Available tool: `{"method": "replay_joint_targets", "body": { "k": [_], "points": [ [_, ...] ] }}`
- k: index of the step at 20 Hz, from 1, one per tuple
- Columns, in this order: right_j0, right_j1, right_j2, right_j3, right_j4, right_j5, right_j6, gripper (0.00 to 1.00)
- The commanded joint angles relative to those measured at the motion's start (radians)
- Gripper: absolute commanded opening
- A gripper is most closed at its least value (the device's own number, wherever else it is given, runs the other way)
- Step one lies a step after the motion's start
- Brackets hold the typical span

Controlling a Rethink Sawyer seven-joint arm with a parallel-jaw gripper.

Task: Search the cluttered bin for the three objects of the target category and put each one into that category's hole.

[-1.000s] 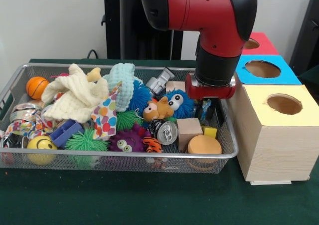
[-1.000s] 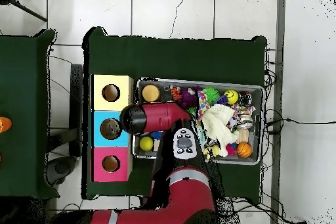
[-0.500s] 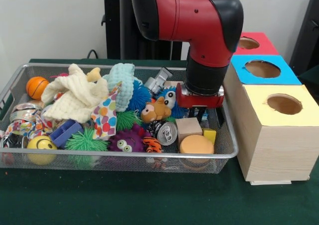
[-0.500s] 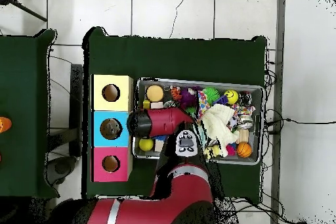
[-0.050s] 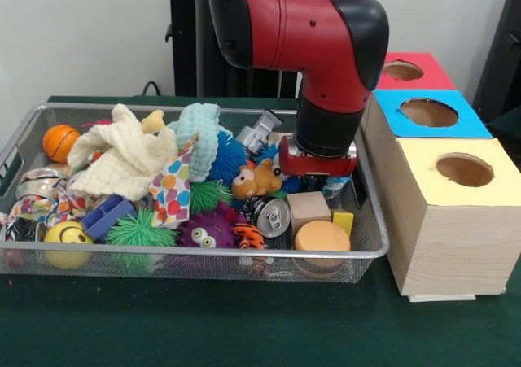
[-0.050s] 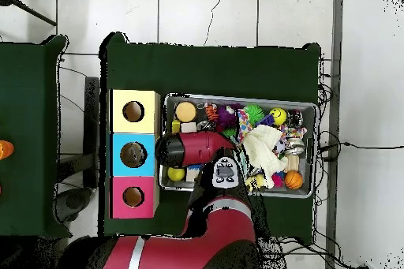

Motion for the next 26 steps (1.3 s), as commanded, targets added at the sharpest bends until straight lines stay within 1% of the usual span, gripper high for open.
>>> {"method": "replay_joint_targets", "body": {
  "k": [1,2,3,6,9,10,12,15,16,21,22,23,26],
  "points": [
    [-0.005,-0.153,-0.006,0.214,0.004,0.138,0.114,0.00],
    [-0.004,-0.211,-0.015,0.236,0.016,0.202,0.103,0.00],
    [-0.005,-0.239,-0.016,0.235,0.020,0.241,0.089,0.00],
    [-0.004,-0.286,-0.018,0.219,0.030,0.326,0.077,0.00],
    [-0.003,-0.315,-0.014,0.211,0.036,0.370,0.082,0.00],
    [-0.006,-0.312,-0.007,0.207,0.038,0.374,0.086,0.00],
    [-0.014,-0.296,0.005,0.201,0.033,0.345,0.094,0.00],
    [-0.030,-0.282,0.015,0.193,0.001,0.267,0.085,0.00],
    [-0.035,-0.279,0.018,0.189,-0.012,0.240,0.079,1.00],
    [-0.055,-0.286,0.037,0.216,-0.022,0.189,0.061,1.00],
    [-0.065,-0.283,0.049,0.217,-0.023,0.182,0.046,1.00],
    [-0.058,-0.270,0.033,0.208,-0.024,0.189,0.064,1.00],
    [-0.067,-0.255,0.037,0.228,-0.005,0.179,0.087,1.00]
  ]
}}
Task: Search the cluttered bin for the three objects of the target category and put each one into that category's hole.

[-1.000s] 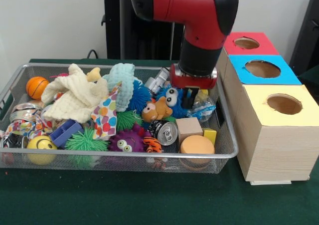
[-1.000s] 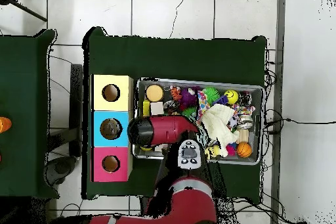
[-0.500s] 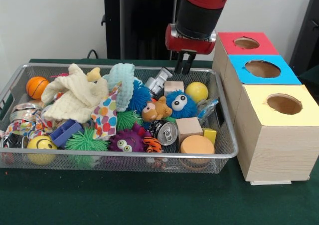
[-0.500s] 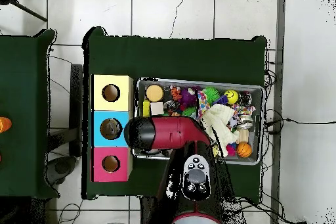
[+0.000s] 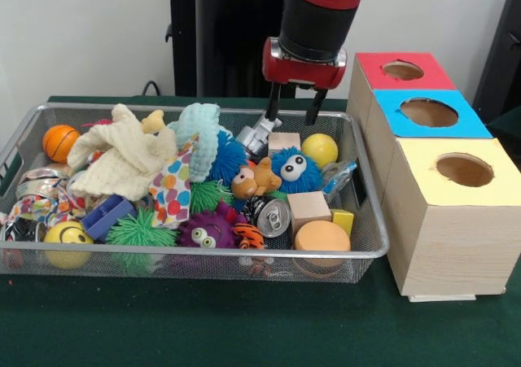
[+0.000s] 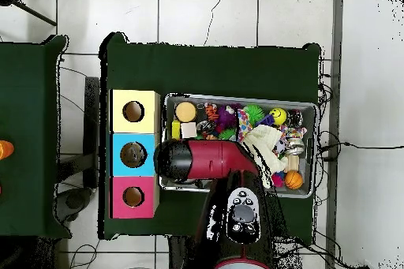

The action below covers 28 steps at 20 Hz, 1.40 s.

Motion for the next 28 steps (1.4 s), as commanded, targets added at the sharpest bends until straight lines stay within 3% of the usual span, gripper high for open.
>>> {"method": "replay_joint_targets", "body": {
  "k": [1,8,14,18,23,28],
  "points": [
    [-0.046,0.041,0.064,0.084,-0.004,-0.074,0.096,1.00],
    [-0.042,0.138,0.069,0.123,0.007,-0.198,0.165,1.00],
    [0.017,0.111,0.078,0.218,0.069,-0.242,0.246,1.00],
    [0.034,0.109,0.096,0.246,0.099,-0.264,0.243,1.00],
    [-0.002,0.105,0.141,0.288,0.147,-0.306,0.226,1.00],
    [0.016,0.116,0.101,0.301,0.163,-0.328,0.241,1.00]
  ]
}}
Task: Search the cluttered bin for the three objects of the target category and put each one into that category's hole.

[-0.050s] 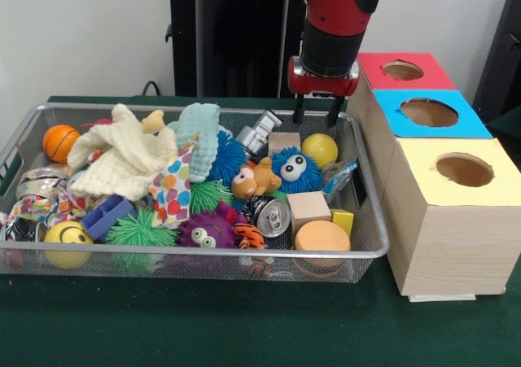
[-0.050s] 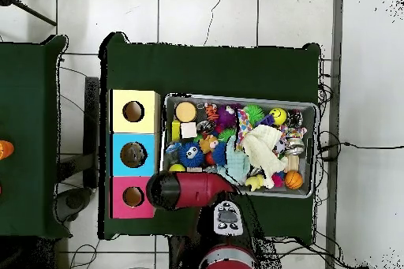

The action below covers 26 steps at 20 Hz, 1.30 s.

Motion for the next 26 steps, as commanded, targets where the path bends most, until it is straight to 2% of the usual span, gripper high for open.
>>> {"method": "replay_joint_targets", "body": {
  "k": [1,5,8,21,26],
  "points": [
    [-0.010,0.047,0.069,0.070,0.070,-0.087,0.236,1.00],
    [-0.038,0.113,0.077,-0.033,0.039,-0.072,0.146,1.00],
    [-0.042,0.126,0.094,-0.068,0.031,-0.061,0.116,1.00],
    [0.047,0.092,0.082,-0.037,0.098,-0.058,0.216,1.00],
    [0.090,0.051,0.060,-0.093,0.124,0.061,0.203,1.00]
  ]
}}
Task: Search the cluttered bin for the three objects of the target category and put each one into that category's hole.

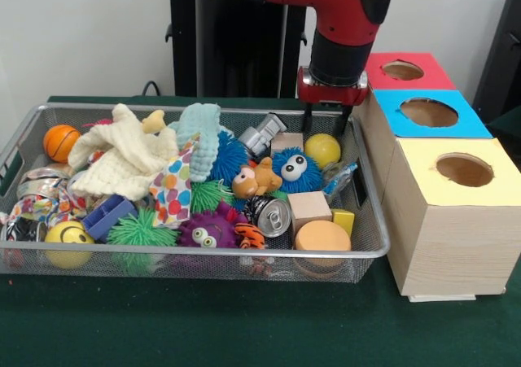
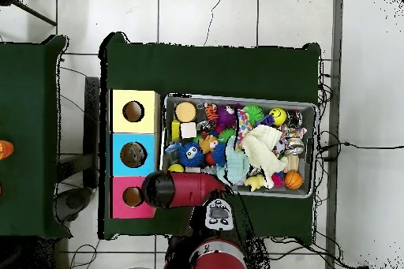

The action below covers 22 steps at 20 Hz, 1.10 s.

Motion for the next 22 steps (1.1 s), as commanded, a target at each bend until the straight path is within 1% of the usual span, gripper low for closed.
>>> {"method": "replay_joint_targets", "body": {
  "k": [1,5,8,14,22],
  "points": [
    [0.051,0.004,0.072,-0.086,0.080,0.126,0.195,1.00],
    [0.056,-0.016,0.057,-0.127,0.086,0.208,0.171,1.00],
    [0.057,-0.010,0.051,-0.179,0.079,0.255,0.149,1.00],
    [0.052,0.030,0.047,-0.263,0.055,0.273,0.128,1.00],
    [0.048,0.060,0.046,-0.337,0.038,0.306,0.116,1.00]
  ]
}}
